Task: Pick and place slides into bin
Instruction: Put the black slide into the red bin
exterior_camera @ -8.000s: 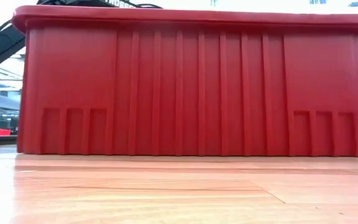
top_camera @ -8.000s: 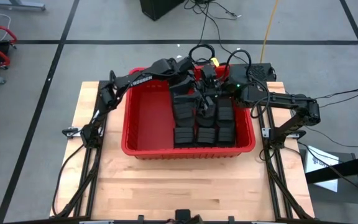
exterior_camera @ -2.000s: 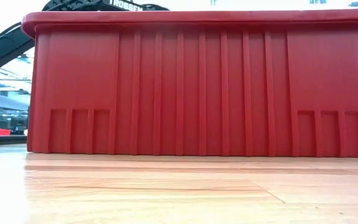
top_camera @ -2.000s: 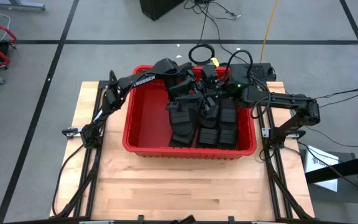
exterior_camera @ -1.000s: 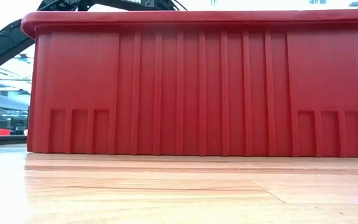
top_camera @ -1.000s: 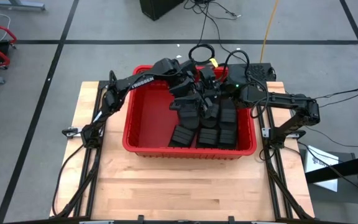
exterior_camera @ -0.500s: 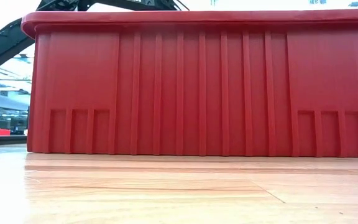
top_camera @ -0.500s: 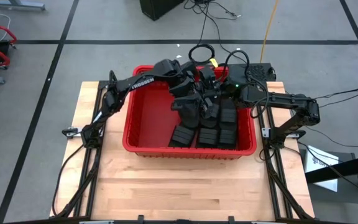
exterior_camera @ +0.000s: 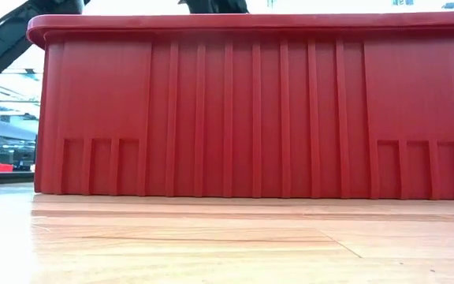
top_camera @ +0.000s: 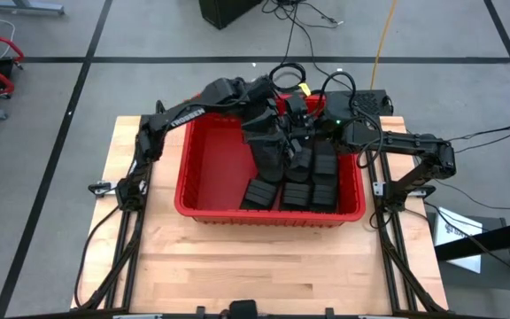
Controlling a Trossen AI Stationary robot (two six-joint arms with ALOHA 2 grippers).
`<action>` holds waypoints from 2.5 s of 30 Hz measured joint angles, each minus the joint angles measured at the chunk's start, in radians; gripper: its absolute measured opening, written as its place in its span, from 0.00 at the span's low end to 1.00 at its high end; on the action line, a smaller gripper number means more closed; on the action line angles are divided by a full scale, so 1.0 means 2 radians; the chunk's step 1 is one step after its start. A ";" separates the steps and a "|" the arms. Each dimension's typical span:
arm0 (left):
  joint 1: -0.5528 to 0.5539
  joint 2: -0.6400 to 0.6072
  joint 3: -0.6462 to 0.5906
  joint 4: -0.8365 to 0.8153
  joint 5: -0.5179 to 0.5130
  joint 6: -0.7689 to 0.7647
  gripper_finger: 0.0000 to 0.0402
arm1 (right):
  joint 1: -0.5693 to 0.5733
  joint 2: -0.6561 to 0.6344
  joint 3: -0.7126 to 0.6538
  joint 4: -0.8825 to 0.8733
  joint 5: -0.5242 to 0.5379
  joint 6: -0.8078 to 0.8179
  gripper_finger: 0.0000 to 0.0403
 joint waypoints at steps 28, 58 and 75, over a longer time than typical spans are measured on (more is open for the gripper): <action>0.081 -0.245 0.000 0.002 -0.067 -0.064 0.49 | -0.069 -0.037 0.000 -0.341 0.224 -0.126 0.52; 0.081 -0.288 0.000 0.003 -0.046 -0.012 0.49 | -0.132 0.188 0.003 -0.513 0.202 0.019 0.52; 0.080 -0.288 0.000 0.056 -0.038 -0.078 0.49 | -0.141 0.103 -0.001 -0.464 0.153 -0.066 0.52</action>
